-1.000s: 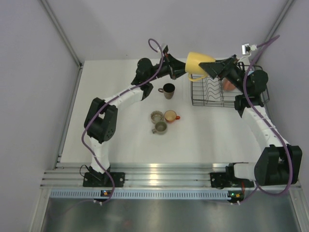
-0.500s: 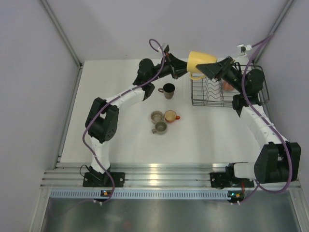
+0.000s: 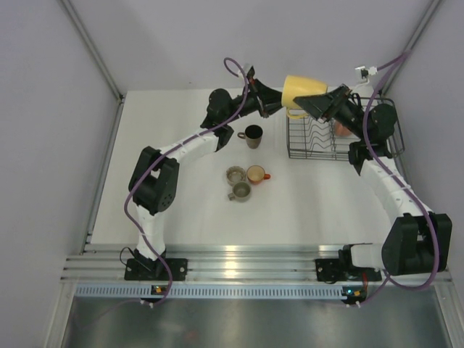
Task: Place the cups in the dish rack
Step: Pass the cup from the left arm to the right
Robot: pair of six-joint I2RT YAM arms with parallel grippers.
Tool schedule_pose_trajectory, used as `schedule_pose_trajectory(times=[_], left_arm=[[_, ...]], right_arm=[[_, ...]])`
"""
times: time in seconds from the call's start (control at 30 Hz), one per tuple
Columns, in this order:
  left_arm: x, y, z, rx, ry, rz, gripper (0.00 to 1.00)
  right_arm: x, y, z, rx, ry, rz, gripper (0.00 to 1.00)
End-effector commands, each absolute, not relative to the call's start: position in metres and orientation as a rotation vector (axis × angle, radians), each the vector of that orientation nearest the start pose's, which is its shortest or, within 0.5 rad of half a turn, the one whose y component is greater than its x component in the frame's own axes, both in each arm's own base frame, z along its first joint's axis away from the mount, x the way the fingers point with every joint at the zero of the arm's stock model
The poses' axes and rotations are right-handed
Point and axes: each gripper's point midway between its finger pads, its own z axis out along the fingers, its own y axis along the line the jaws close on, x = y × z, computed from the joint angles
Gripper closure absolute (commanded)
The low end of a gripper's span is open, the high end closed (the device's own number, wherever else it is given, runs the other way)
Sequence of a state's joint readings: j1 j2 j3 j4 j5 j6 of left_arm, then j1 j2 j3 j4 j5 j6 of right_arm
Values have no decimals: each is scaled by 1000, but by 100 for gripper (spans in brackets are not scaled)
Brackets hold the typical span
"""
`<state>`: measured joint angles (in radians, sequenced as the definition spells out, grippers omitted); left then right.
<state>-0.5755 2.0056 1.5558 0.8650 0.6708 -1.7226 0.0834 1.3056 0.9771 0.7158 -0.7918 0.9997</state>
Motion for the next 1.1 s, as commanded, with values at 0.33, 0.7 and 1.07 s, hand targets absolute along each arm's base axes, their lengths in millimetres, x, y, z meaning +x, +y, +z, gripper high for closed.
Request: schedule_pose_trajectory(times=[0.33, 0.7, 1.07], left_arm=[[322, -395, 469, 160, 1311, -2387, 100], [322, -393, 465, 134, 1307, -2390, 100], [319, -390, 470, 135, 1286, -2393, 100]], right_arm=[[361, 178, 419, -156, 1372, 1346, 12], [351, 173, 438, -175, 1340, 1329, 13], [344, 160, 448, -166, 1330, 1281, 11]])
